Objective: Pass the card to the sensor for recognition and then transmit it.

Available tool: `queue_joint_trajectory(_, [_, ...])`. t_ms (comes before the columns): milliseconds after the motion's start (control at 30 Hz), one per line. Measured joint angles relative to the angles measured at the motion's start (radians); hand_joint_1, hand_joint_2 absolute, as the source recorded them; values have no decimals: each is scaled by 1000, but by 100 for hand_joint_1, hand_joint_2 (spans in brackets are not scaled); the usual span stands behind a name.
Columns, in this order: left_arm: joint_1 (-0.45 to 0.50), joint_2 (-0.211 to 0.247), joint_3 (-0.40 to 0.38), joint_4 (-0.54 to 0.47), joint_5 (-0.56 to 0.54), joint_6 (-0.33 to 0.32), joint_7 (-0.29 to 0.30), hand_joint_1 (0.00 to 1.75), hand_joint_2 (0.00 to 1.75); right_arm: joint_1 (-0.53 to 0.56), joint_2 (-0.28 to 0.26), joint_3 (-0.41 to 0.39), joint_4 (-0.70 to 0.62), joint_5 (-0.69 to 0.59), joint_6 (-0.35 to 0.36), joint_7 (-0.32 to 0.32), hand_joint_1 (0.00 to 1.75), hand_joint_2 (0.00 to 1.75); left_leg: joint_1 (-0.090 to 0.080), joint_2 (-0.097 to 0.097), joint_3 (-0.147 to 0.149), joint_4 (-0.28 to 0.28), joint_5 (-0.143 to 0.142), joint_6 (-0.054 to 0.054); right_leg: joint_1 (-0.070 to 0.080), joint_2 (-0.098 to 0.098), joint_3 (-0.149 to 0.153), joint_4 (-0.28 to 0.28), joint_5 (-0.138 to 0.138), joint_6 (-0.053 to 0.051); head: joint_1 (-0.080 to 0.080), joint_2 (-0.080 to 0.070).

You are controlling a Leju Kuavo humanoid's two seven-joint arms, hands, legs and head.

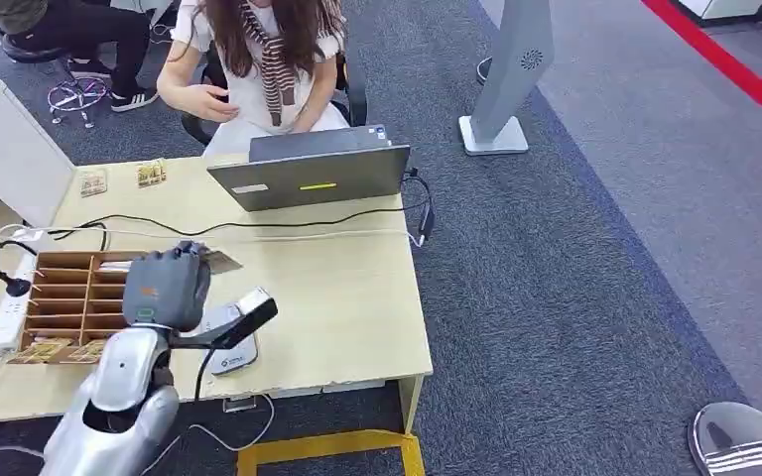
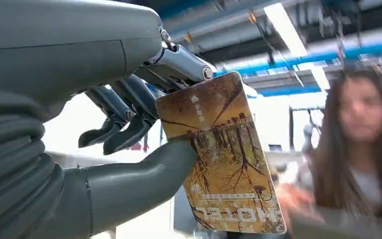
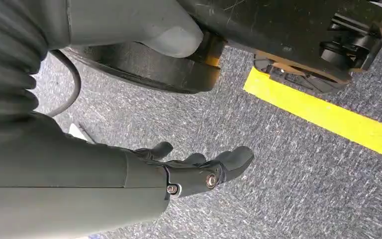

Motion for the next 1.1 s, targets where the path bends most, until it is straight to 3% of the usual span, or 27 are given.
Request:
queue_joint_trajectory(200, [-54,17,18,-13,3,-3,0,175,175,0,0,0,0,3,0,0,0,175,0,0,0,0,0,0,0,0,0,0,0,0,0,0])
queue_joint_trajectory(700, [-64,24,24,-22,-5,-2,3,175,175,0,0,0,0,5,0,0,0,175,0,0,0,0,0,-1,0,0,0,0,0,0,0,0])
queue_joint_trajectory(800, [-132,34,28,-6,-14,-23,28,175,175,-1,0,0,0,17,5,-1,0,175,1,0,-1,0,0,-1,0,0,-1,0,0,0,0,0])
queue_joint_trajectory(900, [-247,47,41,85,-46,-39,55,175,175,-2,0,0,0,32,8,-5,0,175,1,0,-1,0,1,-1,1,0,-1,0,1,-1,0,0])
queue_joint_trajectory(1100, [-446,70,72,376,-127,-2,100,175,175,-4,0,3,-1,51,22,-5,0,175,1,2,0,0,1,-1,1,2,-1,1,1,-1,0,0])
